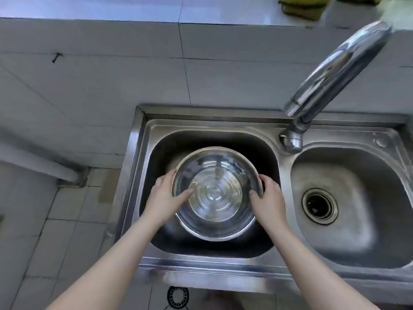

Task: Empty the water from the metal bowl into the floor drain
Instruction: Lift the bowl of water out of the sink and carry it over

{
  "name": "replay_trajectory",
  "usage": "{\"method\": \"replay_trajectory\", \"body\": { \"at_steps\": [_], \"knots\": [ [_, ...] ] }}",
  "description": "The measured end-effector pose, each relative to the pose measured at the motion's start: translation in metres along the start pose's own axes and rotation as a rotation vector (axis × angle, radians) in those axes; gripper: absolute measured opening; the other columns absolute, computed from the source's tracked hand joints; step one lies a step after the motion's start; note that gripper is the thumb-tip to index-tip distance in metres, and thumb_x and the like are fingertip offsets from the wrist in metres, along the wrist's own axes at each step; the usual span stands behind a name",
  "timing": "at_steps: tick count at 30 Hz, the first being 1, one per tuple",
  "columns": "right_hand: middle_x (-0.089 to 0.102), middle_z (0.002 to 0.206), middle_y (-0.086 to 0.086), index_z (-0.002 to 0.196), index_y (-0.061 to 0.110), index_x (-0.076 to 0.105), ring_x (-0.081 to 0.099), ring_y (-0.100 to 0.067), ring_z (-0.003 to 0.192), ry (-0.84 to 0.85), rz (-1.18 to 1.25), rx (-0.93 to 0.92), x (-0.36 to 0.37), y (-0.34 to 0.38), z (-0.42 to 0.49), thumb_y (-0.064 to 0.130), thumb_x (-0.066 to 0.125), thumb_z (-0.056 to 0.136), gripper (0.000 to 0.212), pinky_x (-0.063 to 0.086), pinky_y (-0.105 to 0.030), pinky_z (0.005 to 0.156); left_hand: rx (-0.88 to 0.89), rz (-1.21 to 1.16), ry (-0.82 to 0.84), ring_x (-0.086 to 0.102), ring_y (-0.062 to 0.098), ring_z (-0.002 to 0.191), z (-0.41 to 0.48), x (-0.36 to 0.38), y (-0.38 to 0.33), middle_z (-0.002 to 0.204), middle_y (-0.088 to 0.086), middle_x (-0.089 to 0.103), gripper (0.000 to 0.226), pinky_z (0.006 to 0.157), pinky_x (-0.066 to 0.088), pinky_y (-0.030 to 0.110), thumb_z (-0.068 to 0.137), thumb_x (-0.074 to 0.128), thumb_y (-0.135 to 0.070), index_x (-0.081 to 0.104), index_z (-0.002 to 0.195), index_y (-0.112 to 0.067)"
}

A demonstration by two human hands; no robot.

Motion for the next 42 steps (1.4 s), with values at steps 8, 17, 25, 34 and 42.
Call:
{"method": "replay_trajectory", "body": {
  "at_steps": [8,17,25,34,42],
  "knots": [
    [0.035,0.151,-0.015,0.15,0.01,0.023,0.037,-0.03,0.136,0.039,0.049,0.224,0.023,-0.038,0.028,0.02,0.05,0.094,0.063,0.031,-0.035,0.106,-0.202,-0.064,0.008,0.036,0.029,0.135,0.029,0.021,0.025,0.148,0.013,0.034,0.085,0.111,0.03,0.038,0.079,0.067,-0.047,0.024,0.147,-0.018],
    [0.04,0.142,-0.021,0.147,0.007,0.028,0.044,-0.039,0.125,0.045,-0.107,0.236,0.047,-0.053,0.035,0.026,0.038,0.1,0.052,0.039,-0.045,0.098,-0.329,-0.109,-0.051,0.057,0.033,0.109,0.045,0.037,0.055,0.121,0.015,0.06,0.049,0.094,0.047,0.044,0.092,0.047,-0.044,0.048,0.126,-0.01],
    [0.052,0.126,-0.013,0.124,0.009,0.047,0.054,-0.039,0.106,-0.142,-0.097,0.234,0.048,-0.058,0.036,0.029,0.038,0.099,0.033,0.044,-0.044,0.079,-0.289,-0.03,-0.266,0.058,0.035,0.088,0.053,0.035,0.064,0.094,0.014,0.063,0.037,0.072,0.046,0.041,0.096,0.036,-0.042,0.052,0.095,-0.009],
    [0.064,0.1,-0.015,0.101,0.009,0.05,0.058,-0.035,0.089,-0.216,0.093,0.311,0.05,-0.064,0.046,0.028,0.04,0.099,0.022,0.04,-0.037,0.072,-0.26,-0.016,-0.332,0.054,0.036,0.069,0.058,0.031,0.064,0.065,0.005,0.052,0.041,0.06,0.04,0.041,0.096,0.037,-0.044,0.041,0.074,-0.01],
    [0.064,0.096,-0.016,0.102,0.005,0.052,0.059,-0.032,0.087,-0.188,0.102,0.241,0.046,-0.054,0.049,0.026,0.043,0.099,0.023,0.045,-0.042,0.078,-0.228,-0.021,-0.353,0.058,0.037,0.075,0.055,0.021,0.064,0.075,0.011,0.06,0.041,0.071,0.05,0.048,0.096,0.04,-0.041,0.051,0.082,-0.004]
  ]
}}
Point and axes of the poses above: each hand's wrist, its own z-axis towards the middle knuckle, its own x-axis out of the palm, y = z × x, the point moved 7 cm from there along z, towards the middle knuckle
